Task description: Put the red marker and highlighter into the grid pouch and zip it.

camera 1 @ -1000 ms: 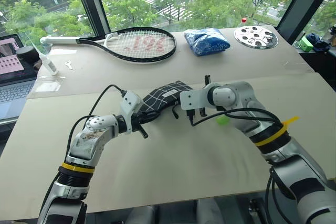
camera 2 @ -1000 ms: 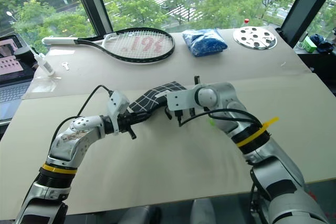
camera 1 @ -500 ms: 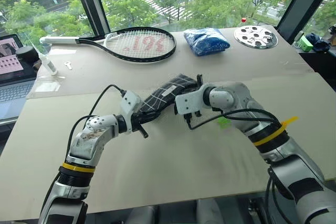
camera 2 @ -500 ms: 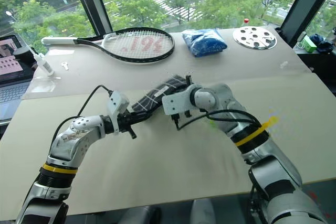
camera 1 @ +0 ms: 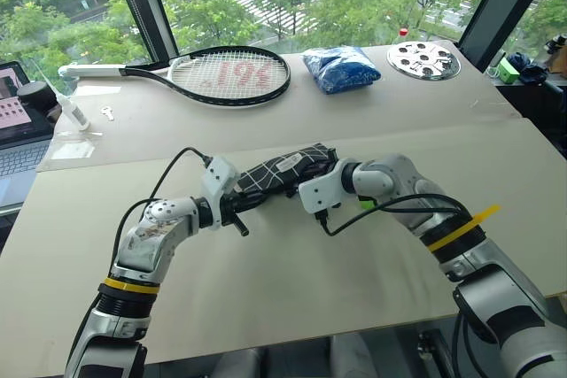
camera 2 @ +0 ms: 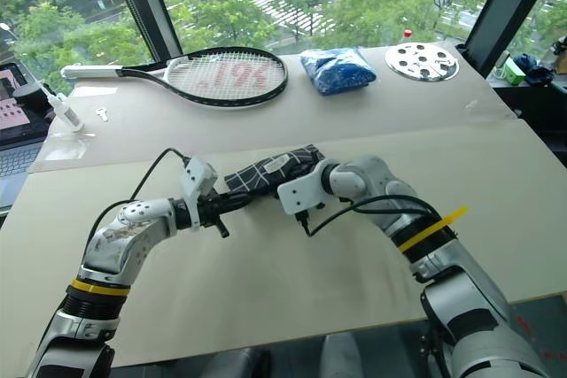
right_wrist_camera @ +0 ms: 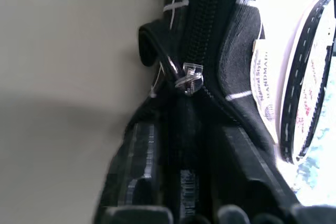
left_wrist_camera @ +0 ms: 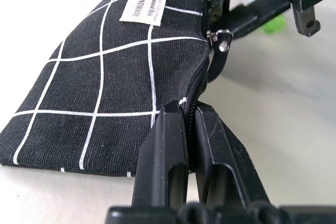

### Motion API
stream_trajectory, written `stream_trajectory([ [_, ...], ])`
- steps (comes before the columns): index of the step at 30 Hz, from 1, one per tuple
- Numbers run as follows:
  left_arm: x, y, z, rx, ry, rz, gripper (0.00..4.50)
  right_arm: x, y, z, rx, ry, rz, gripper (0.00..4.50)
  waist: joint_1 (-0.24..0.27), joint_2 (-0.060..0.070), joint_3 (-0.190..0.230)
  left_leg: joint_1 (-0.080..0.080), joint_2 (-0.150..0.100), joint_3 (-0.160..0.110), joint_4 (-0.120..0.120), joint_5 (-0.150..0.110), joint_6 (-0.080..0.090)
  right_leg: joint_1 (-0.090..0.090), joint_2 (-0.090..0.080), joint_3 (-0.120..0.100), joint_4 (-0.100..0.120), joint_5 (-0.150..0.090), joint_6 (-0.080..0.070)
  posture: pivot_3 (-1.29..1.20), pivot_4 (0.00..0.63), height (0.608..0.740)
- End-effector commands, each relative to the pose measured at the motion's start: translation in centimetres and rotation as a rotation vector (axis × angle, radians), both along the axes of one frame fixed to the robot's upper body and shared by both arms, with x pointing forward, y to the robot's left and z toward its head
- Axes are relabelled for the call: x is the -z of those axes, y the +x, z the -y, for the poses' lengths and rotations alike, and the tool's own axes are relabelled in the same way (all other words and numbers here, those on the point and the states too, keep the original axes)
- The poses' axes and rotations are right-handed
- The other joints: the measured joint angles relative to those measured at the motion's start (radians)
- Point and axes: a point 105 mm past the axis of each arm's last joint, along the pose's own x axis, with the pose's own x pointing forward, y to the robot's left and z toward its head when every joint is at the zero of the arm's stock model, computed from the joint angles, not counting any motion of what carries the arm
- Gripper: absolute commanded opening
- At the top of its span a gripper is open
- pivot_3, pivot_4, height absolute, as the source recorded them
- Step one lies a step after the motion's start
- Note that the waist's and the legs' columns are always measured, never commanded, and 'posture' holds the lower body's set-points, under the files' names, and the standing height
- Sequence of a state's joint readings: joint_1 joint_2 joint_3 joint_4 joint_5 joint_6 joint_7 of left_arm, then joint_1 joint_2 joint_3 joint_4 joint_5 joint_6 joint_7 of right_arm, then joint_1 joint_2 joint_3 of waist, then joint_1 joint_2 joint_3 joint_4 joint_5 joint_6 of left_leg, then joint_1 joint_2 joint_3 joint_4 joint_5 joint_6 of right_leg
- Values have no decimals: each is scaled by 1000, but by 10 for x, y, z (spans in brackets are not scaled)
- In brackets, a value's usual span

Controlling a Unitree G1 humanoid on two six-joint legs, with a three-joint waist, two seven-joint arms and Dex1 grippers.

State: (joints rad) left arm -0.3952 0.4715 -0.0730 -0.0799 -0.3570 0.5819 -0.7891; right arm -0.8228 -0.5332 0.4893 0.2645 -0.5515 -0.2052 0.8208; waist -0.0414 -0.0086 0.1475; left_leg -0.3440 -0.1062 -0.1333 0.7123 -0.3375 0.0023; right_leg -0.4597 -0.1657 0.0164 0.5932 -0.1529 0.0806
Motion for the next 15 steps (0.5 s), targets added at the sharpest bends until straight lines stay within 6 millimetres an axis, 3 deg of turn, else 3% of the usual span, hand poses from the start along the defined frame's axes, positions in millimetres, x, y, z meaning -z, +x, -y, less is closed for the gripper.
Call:
stream_trajectory([
  [1,-18,-3,2,14,-31,58,0,-34,7,17,68,101,-16,2994,0,0,0,0,0,0,0,0,0,0,0,0,0,0,0,0,150,740],
  [4,-19,-2,1,9,-35,57,0,-59,7,35,97,185,-23,2994,5,0,0,0,0,0,0,0,0,0,0,0,0,0,0,0,150,740],
  [9,-21,-1,0,-2,-53,55,0,-84,-27,74,62,277,-181,2994,11,0,0,0,0,0,-1,0,0,0,0,0,-1,0,0,0,150,740],
  [12,-21,-1,0,-5,-58,53,0,-84,-42,104,104,262,-260,2994,17,0,0,0,0,1,-1,0,0,0,0,0,-1,0,0,0,150,740],
  [15,-20,-2,0,-3,-60,50,0,-66,-49,134,170,148,-303,2994,22,0,0,0,0,3,-1,0,0,1,0,0,-1,0,0,0,150,740],
])
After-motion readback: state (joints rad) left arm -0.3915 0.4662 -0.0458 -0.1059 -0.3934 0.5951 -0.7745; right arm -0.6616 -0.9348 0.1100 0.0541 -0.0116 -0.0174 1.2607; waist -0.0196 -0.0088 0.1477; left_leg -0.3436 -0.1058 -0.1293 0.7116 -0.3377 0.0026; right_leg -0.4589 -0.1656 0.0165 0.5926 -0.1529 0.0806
